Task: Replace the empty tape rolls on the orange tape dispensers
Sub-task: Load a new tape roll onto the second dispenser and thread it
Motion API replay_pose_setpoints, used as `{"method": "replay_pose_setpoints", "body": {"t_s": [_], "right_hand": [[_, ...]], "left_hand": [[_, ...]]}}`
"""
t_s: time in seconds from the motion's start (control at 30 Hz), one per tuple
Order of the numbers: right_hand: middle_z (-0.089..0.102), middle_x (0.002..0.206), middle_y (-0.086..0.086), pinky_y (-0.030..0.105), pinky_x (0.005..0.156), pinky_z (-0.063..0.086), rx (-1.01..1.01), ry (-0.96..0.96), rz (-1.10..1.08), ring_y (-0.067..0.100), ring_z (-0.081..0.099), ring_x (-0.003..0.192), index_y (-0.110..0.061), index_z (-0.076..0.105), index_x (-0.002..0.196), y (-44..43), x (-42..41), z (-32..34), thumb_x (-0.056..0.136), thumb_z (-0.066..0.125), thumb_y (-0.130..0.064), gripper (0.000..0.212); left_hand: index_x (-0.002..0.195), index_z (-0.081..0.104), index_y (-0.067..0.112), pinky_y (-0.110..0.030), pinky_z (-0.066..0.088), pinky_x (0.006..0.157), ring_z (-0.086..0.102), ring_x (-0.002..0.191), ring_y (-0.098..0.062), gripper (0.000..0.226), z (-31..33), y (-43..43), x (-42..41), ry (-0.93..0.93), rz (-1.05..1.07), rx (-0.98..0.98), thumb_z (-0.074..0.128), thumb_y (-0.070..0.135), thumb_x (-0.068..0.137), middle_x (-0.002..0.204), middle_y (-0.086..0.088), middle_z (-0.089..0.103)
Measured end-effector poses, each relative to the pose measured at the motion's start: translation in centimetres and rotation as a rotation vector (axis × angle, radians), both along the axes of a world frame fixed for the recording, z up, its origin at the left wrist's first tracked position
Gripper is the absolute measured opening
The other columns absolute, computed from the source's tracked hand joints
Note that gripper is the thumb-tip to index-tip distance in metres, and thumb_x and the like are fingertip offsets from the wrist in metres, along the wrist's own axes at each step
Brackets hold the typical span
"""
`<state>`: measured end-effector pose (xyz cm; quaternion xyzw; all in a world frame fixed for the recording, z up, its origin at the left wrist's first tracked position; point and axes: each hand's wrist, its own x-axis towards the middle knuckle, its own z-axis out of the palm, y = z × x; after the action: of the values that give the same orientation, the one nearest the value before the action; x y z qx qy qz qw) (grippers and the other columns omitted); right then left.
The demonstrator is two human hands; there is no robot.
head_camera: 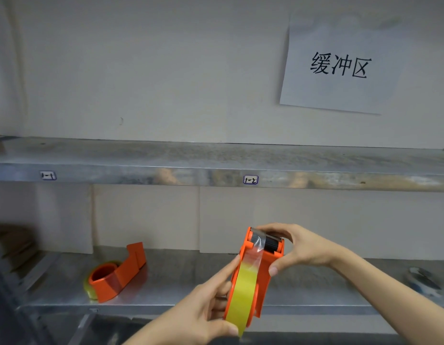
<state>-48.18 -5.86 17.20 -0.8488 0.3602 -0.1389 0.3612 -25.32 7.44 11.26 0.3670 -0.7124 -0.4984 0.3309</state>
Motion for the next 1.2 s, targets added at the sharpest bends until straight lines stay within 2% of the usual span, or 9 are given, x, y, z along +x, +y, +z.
{"method": "replay_pose_setpoints", "body": {"t_s": [0.23,0.37,0.43,0.53,0.63,0.73,0.93,1.1,1.2], "right_hand": [[0.049,0.131,-0.012,0.023,0.107,0.038,-0.064,0.085,-0.046,0.001,0.045,0.124,-0.044,0.036,0.129,-0.3,0.7,-1.3,0.035,0.085,-0.06,0.107],[0.049,0.132,-0.02,0.022,0.106,0.038,-0.059,0.107,-0.04,-0.004,0.046,0.122,-0.04,0.039,0.128,-0.6,1.0,-3.3,0.028,0.082,-0.068,0.113],[0.049,0.133,-0.019,0.019,0.106,0.038,-0.009,0.07,-0.034,-0.007,0.046,0.122,-0.033,0.039,0.133,-0.8,0.9,-4.2,0.028,0.084,-0.065,0.12],[0.052,0.133,-0.017,0.02,0.106,0.038,0.056,0.005,-0.014,-0.006,0.049,0.12,-0.029,0.041,0.135,-1.3,0.1,-5.2,0.031,0.089,-0.056,0.118],[0.055,0.133,-0.014,0.022,0.104,0.041,0.111,-0.037,0.019,0.001,0.054,0.119,-0.029,0.038,0.137,-1.8,-1.0,-5.8,0.037,0.093,-0.042,0.115],[0.06,0.127,-0.012,0.027,0.098,0.047,0.116,-0.041,0.067,0.009,0.06,0.111,-0.037,0.034,0.137,-2.4,-2.0,-6.0,0.043,0.094,-0.027,0.112],[0.065,0.116,0.005,0.023,0.086,0.05,0.148,-0.119,0.09,0.015,0.066,0.099,-0.032,0.032,0.138,-4.4,-3.2,-6.6,0.049,0.091,-0.006,0.111],[0.062,0.123,0.009,0.043,0.093,0.051,0.165,-0.216,0.072,0.03,0.064,0.102,-0.031,0.036,0.135,-6.0,-3.4,-7.7,0.048,0.093,-0.011,0.106],[0.064,0.122,0.0,0.043,0.097,0.047,0.141,-0.278,0.036,0.025,0.063,0.106,-0.029,0.042,0.129,-6.4,-3.4,-8.2,0.046,0.094,-0.024,0.098]], "left_hand": [[0.15,0.01,0.042,-0.024,0.05,0.085,0.063,0.091,-0.005,0.096,-1.7,-0.6,-0.2,0.003,0.051,0.048,0.064,-0.005,0.085,0.101,0.021,0.061],[0.15,0.017,0.036,-0.036,0.053,0.093,0.063,0.104,-0.022,0.09,-2.5,-0.8,0.1,0.083,0.121,0.076,0.062,-0.007,0.086,0.128,-0.024,0.052],[0.15,0.019,0.032,-0.045,0.051,0.096,0.061,0.113,-0.035,0.086,-2.9,-1.1,0.4,0.114,0.132,0.097,0.062,-0.008,0.086,0.134,-0.033,0.042],[0.149,0.021,0.03,-0.056,0.045,0.099,0.055,0.115,-0.047,0.082,-3.4,-1.4,1.0,0.134,0.141,0.085,0.063,-0.005,0.088,0.119,-0.026,0.05],[0.143,0.035,0.033,-0.047,0.046,0.093,0.058,0.106,-0.033,0.072,-3.1,-1.6,1.4,0.189,0.125,0.078,0.063,-0.004,0.088,0.113,-0.024,0.05],[0.134,0.046,0.029,-0.046,0.047,0.092,0.057,0.111,-0.036,0.059,-2.5,-2.0,1.6,0.236,0.098,0.109,0.063,-0.003,0.088,0.125,-0.039,0.044],[0.143,0.041,0.018,-0.053,0.042,0.105,0.05,0.127,-0.044,0.063,-2.6,-3.3,1.3,0.307,0.157,0.153,0.067,0.006,0.087,0.139,-0.027,0.048],[0.144,0.043,0.015,-0.042,0.044,0.104,0.051,0.125,-0.034,0.063,-3.0,-3.8,0.7,0.492,0.164,0.209,0.065,0.0,0.087,0.144,-0.025,0.045],[0.143,0.044,0.015,-0.044,0.043,0.104,0.052,0.125,-0.035,0.061,-3.5,-3.9,0.6,0.545,0.182,0.225,0.053,-0.009,0.088,0.144,-0.021,0.047]]}}
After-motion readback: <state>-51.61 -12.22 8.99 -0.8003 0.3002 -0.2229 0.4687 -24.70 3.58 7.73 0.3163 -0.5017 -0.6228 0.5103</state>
